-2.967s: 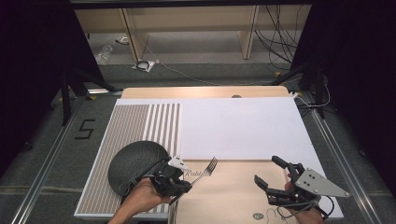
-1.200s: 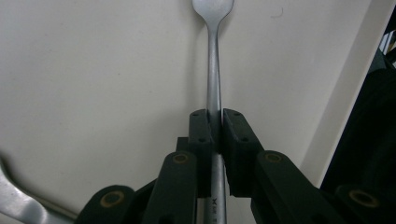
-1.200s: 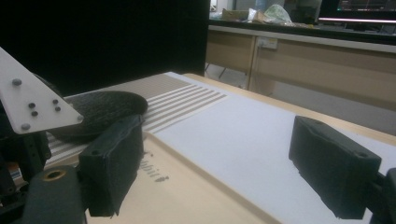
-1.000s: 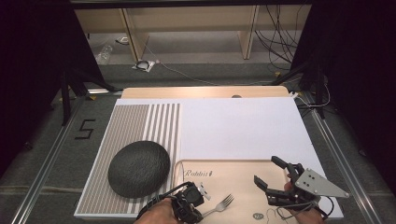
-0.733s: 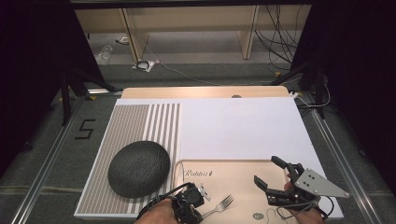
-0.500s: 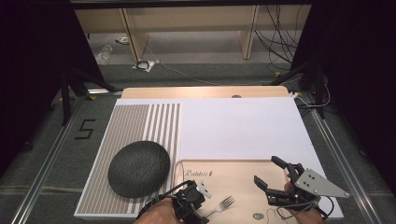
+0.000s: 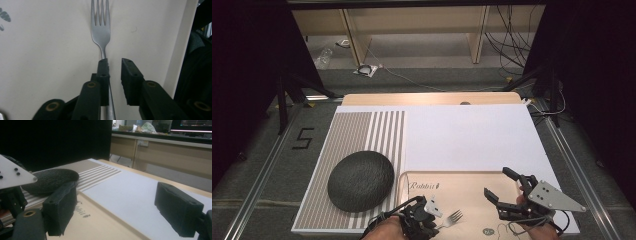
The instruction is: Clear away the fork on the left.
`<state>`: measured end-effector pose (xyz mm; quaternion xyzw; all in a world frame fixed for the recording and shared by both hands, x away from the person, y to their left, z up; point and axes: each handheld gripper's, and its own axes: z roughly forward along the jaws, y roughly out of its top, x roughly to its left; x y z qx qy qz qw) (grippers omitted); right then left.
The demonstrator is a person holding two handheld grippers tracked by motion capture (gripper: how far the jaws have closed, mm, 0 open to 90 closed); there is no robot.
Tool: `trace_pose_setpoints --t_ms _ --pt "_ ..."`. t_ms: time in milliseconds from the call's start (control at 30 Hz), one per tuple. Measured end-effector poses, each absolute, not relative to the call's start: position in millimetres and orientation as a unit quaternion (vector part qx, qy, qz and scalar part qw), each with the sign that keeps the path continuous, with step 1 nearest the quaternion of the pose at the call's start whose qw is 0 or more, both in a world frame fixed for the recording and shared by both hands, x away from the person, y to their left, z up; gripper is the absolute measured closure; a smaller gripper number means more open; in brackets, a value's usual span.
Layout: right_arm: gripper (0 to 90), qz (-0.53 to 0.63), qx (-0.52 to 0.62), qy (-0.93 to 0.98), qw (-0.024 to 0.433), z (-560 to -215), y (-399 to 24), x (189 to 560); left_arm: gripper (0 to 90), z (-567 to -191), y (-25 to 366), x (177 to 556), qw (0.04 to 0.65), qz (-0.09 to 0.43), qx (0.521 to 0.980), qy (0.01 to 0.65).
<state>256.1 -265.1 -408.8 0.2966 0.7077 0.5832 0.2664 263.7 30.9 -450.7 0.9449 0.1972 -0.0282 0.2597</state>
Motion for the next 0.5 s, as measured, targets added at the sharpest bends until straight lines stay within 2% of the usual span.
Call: trace_pose_setpoints --t_ms 233,500 --pt "19.1 0.583 0.296 0.708 0.266 -408.8 -265.1 256.0 87.8 -458.6 25.8 261.2 0.261 -0.018 0.946 0.19" --pt "19.1 0.582 0.296 0.709 0.266 -408.8 -265.1 256.0 89.0 -461.8 23.9 261.6 0.256 -0.008 0.948 0.188"
